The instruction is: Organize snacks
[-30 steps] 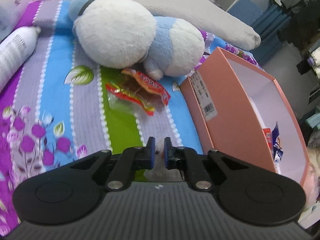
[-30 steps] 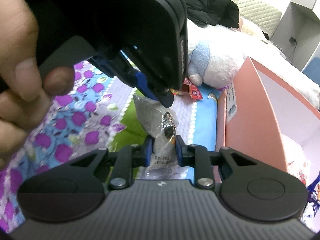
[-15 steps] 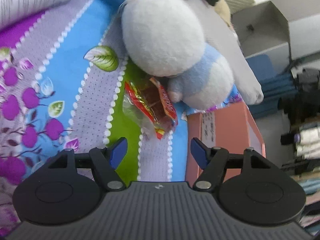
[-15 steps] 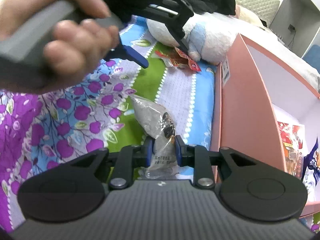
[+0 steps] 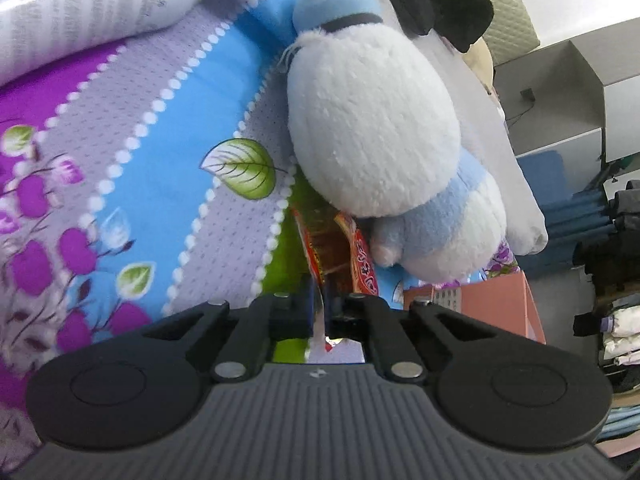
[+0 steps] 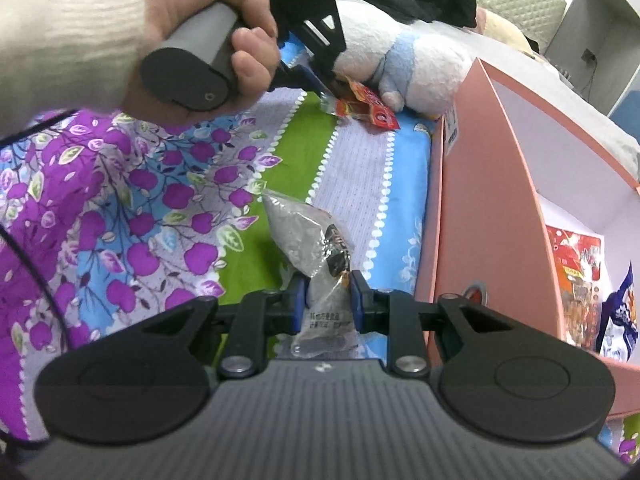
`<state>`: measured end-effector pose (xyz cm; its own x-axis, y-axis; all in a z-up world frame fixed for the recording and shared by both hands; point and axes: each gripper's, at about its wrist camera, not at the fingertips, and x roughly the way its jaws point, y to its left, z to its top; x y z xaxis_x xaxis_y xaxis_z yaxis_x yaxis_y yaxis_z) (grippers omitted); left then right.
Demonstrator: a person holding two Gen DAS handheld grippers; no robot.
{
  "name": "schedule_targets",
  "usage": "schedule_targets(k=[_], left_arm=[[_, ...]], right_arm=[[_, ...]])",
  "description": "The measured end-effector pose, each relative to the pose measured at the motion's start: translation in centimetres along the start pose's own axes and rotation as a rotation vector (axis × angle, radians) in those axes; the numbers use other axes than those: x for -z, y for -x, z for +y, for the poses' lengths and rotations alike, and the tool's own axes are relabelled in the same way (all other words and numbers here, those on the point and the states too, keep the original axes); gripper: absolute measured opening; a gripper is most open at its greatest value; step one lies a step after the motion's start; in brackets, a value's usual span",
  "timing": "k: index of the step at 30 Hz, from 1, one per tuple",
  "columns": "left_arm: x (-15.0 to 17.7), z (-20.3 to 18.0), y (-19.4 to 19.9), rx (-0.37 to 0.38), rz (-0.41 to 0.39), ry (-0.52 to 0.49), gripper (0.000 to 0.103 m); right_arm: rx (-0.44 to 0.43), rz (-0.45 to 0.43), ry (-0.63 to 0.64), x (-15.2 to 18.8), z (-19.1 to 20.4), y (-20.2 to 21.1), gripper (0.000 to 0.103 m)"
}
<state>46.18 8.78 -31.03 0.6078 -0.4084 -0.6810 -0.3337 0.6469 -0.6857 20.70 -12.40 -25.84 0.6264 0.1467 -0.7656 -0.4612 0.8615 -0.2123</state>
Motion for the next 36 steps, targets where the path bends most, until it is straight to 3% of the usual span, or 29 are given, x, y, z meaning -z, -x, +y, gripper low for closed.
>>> schedule_targets(k=[6, 17, 24, 31, 36], left_arm=[[3.0, -0.1, 4.5, -0.023, -0.034, -0.035, 0.003], [10.1, 2.5, 14.6, -0.035, -0.106, -0.014, 0.003], [14.9, 4.7, 20.5, -0.1, -0.151, -0.007, 0.003], [19.0, 6.4, 22.4, -0.183, -0.093, -0.023, 0.003], [20.9, 6.4, 22.7, -0.191, -0.055, -0.04, 0.003]], right_arm=[[-0.009, -0.014, 0.018, 0.9, 0.7, 1.7, 0.026], [-0.028, -0.021, -0.047, 3.9, 1.4, 5.1, 0.026], [-0.043, -0.031, -0.08, 4.9, 1.0, 6.4, 0.026], [-0.051, -0.033, -0.071, 5.8, 1.4, 7.2, 0.026], [-0.068, -0.027, -0.073, 6.1, 1.5, 7.2, 0.026]])
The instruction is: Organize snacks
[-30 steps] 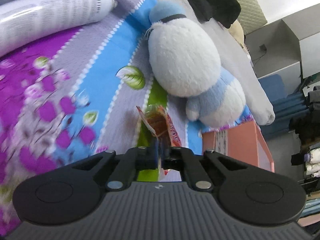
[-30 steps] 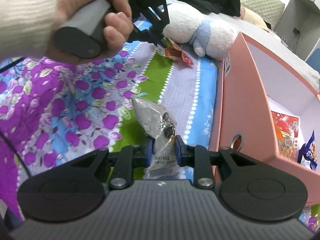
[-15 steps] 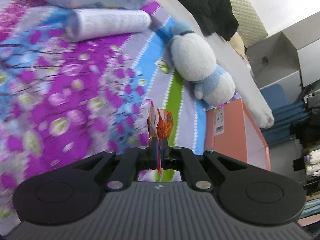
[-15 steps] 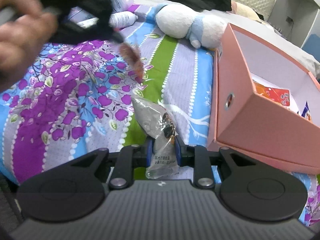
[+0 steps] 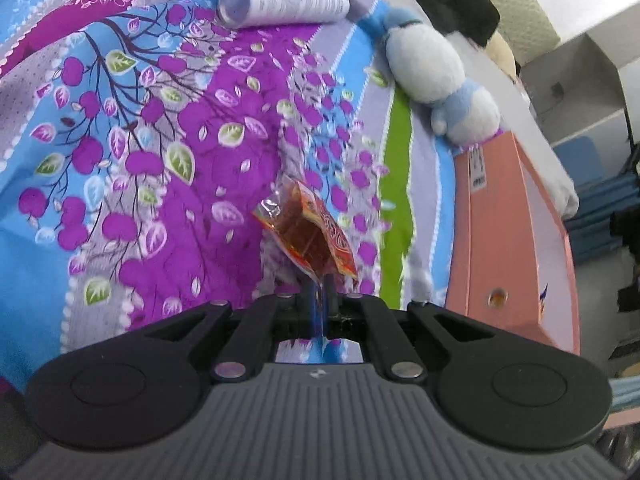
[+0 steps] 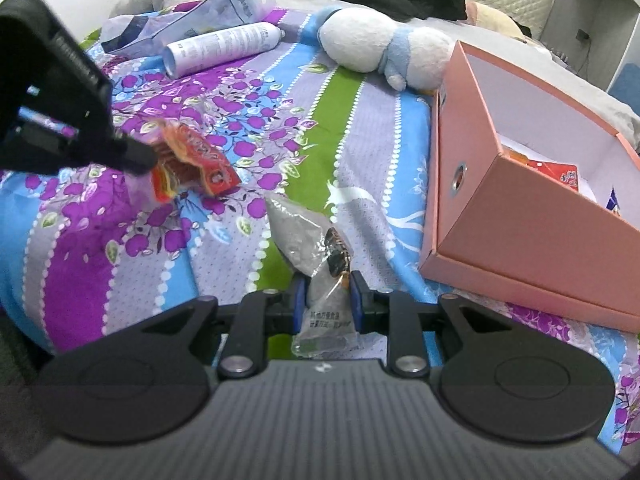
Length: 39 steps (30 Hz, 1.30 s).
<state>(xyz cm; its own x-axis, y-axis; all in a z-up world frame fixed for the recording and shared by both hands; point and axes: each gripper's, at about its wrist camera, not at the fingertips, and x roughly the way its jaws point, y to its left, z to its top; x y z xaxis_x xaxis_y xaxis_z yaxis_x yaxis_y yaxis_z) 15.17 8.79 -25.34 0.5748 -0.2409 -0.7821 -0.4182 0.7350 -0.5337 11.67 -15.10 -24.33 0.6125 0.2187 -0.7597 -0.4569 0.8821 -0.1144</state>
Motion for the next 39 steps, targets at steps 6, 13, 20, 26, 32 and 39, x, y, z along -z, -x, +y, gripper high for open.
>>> schedule_targets(k=[6, 13, 20, 26, 32, 39], left_arm=[[0.7, -0.7, -0.2, -0.007, 0.067, -0.057, 0.012], [1.4, -2.0, 0.7, -0.079, 0.071, -0.231, 0.081], [1.7, -2.5, 1.9, -0.147, 0.068, -0.371, 0.091], [1.3, -2.6, 2.9, -0.169, 0.052, -0.449, 0.097], [1.0, -3.5, 2.5, -0.191, 0.055, -0.555, 0.101], [1.4, -4.5, 0.4, -0.222, 0.056, -0.71, 0.101]], right_arm=[[-0.022, -0.002, -0.027, 0.0, -0.2, -0.2, 0.028], [-0.082, 0.008, -0.094, -0.1, -1.0, -0.2, 0.046], [-0.121, -0.004, -0.169, 0.0, -1.8, -0.1, 0.078], [-0.15, -0.023, -0.288, 0.1, -4.1, 0.0, 0.078], [-0.193, -0.022, -0.377, 0.9, -6.3, -0.1, 0.077], [-0.235, -0.018, -0.39, 1.1, -6.9, -0.6, 0.075]])
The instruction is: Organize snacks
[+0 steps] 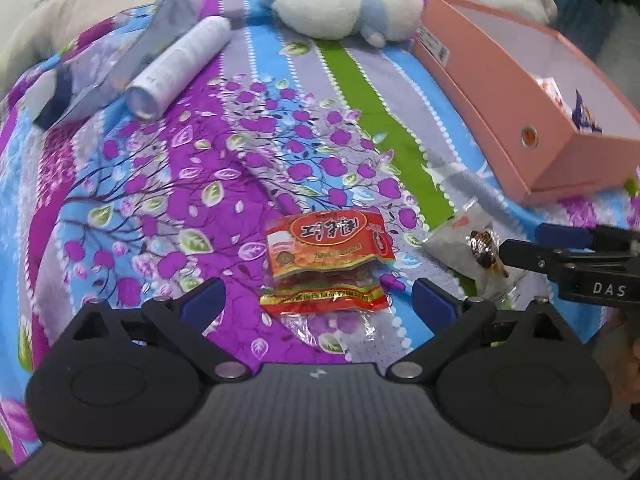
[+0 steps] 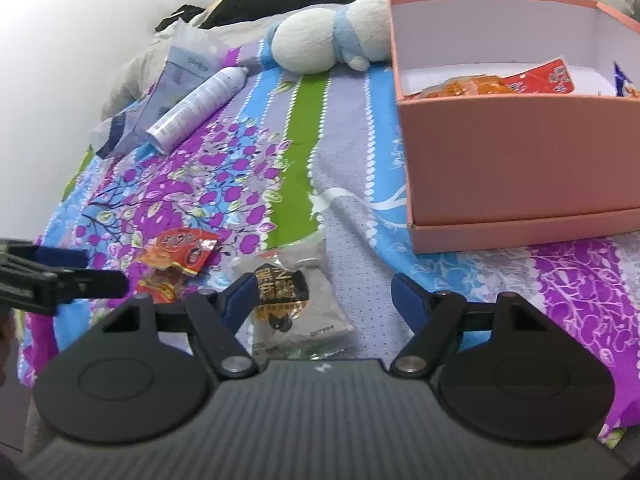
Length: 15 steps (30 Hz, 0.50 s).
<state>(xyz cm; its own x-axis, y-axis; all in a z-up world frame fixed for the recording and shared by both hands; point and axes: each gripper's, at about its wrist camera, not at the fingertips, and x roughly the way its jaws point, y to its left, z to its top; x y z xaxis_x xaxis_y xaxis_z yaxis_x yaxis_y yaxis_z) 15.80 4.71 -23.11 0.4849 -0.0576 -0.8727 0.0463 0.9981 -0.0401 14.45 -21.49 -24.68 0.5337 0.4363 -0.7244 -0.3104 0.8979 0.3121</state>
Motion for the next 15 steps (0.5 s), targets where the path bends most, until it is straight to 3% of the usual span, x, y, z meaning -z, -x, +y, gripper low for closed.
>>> schedule_targets(k=[5, 9, 15], left_arm=[[-0.3, 0.2, -2.5, 0.018, 0.033, 0.012, 0.101], [-0.2, 0.0, -4.5, -0.002, 0.065, 0.011, 0.101], [-0.5, -0.2, -6.6, -0.01, 0.075, 0.003, 0.099]], right_arm=[[-0.041, 0.034, 0.065, 0.4, 1.2, -1.0, 0.075], [0.018, 0.07, 0.145, 0.6, 2.3, -2.1, 0.071], [-0.005, 0.102, 0.113, 0.6, 2.0, -3.1, 0.068]])
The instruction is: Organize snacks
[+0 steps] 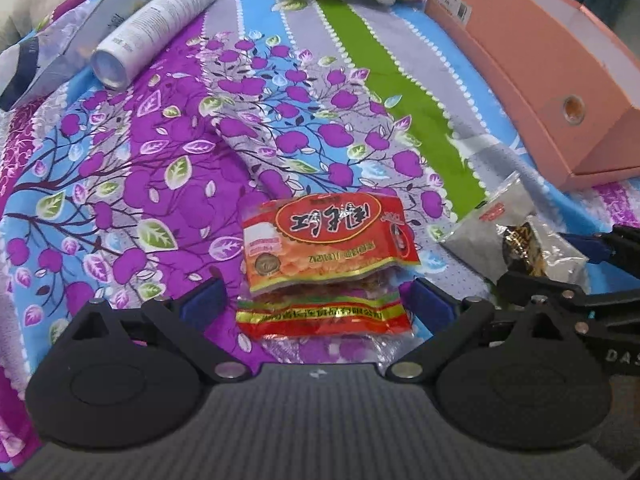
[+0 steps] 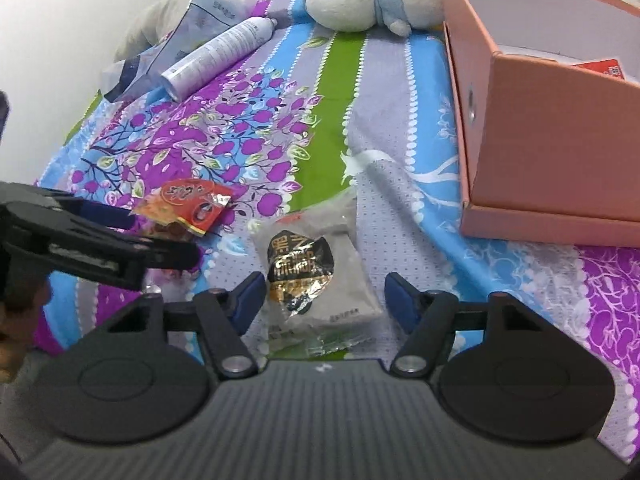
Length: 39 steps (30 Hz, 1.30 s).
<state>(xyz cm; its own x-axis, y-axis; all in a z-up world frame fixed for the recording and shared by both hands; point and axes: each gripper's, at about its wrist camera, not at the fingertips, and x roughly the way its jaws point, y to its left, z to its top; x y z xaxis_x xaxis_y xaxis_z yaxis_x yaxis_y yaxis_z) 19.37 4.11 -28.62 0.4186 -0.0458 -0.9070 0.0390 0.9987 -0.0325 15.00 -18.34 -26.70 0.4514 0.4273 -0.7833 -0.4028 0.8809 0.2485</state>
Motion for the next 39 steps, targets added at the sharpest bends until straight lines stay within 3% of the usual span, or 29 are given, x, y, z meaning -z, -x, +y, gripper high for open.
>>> schedule_targets(k=[5, 9, 13, 27, 39], left_arm=[[0.1, -0.2, -0.9, -0.001, -0.027, -0.009, 0.094], [0.0, 0.0, -0.3, -0.007, -0.052, 0.012, 0.076], [0.0, 0.4, 0.3, 0.002, -0.06, 0.038, 0.069], [0.6, 1.2, 4.6, 0.03, -0.102, 0.183, 0.064], [-0.5, -0.9, 10.1, 0.084, -0.189, 0.179, 0.062]], right_arm=[[0.014, 0.005, 0.039, 0.1, 0.8, -0.5, 0.066], [0.03, -0.001, 0.065, 0.0, 1.3, -0.6, 0.057], [0.04, -0.007, 0.056, -0.3, 1.3, -0.2, 0.053], [0.094, -0.078, 0.007, -0.3, 1.3, 3.5, 0.052], [0.097, -0.164, -0.008, -0.7, 2.1, 7.7, 0.052]])
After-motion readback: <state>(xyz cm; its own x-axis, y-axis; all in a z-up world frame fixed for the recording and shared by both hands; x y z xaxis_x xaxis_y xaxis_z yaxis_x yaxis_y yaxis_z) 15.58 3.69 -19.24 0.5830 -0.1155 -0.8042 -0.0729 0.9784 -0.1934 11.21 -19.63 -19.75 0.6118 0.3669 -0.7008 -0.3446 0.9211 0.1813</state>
